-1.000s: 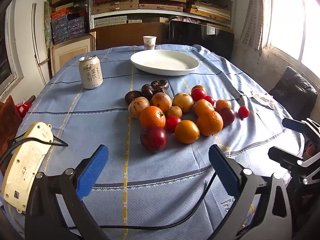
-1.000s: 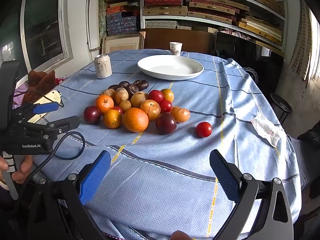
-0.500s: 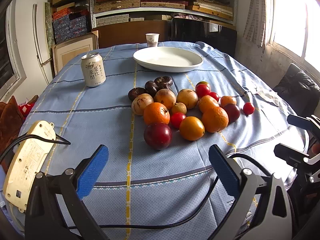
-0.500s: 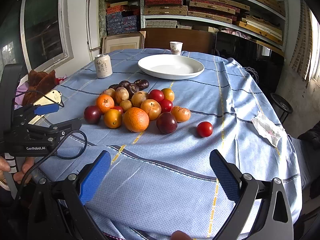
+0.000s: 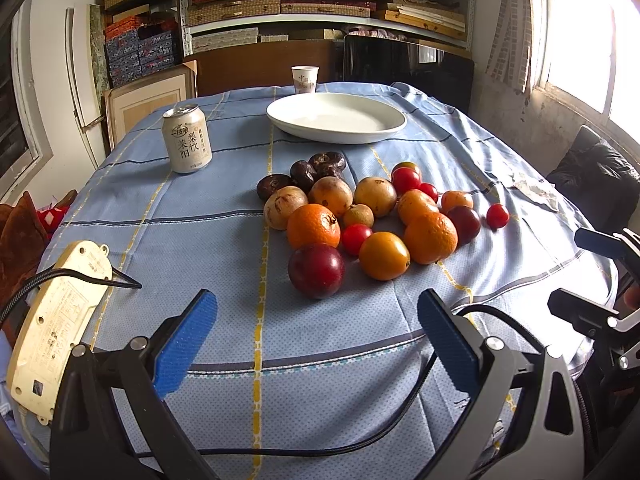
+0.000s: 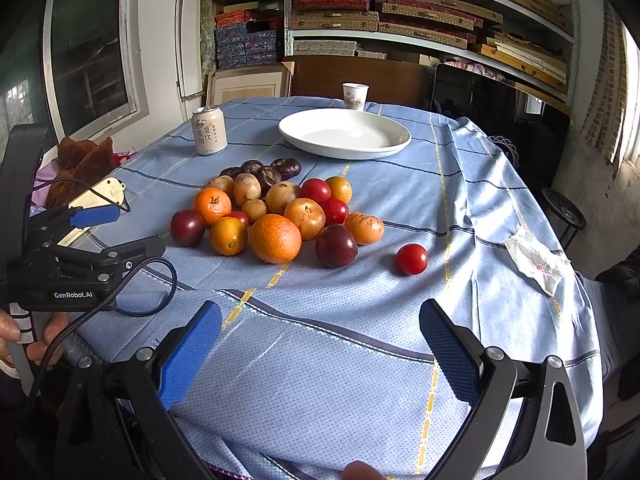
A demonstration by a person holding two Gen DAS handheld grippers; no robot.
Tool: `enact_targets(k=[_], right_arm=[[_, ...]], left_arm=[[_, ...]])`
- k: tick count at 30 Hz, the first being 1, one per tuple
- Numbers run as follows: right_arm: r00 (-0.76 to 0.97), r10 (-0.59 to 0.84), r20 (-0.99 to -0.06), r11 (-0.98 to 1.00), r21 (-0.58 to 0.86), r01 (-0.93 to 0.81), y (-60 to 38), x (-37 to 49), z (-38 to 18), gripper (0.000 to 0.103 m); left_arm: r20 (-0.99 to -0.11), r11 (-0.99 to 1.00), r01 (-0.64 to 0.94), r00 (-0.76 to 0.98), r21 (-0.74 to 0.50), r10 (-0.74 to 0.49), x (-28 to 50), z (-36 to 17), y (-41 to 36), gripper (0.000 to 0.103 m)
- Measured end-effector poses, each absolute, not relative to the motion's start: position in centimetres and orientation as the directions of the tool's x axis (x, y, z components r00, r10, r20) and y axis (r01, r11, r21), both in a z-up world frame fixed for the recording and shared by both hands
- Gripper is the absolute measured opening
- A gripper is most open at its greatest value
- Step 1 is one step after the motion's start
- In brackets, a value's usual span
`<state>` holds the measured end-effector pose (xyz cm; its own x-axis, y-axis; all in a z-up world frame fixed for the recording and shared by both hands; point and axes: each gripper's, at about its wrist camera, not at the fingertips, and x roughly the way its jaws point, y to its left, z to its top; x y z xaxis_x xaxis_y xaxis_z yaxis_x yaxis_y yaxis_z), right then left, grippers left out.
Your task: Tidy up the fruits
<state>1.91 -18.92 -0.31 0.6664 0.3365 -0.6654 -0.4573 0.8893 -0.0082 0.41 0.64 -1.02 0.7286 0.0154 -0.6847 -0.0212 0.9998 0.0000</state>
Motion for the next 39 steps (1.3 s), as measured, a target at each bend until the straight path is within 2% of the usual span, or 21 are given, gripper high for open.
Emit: enact_targets(k=[39], right_arm=[[0.663,0.338,-0.668,0.884,-0.016,-0.467,-18.3,1.65,-0.38,0.099]], left_arm=[[-0.69,1.0,-0.023,0.723,0.005,0.02,0.38,-1.42,0.69,0.098]])
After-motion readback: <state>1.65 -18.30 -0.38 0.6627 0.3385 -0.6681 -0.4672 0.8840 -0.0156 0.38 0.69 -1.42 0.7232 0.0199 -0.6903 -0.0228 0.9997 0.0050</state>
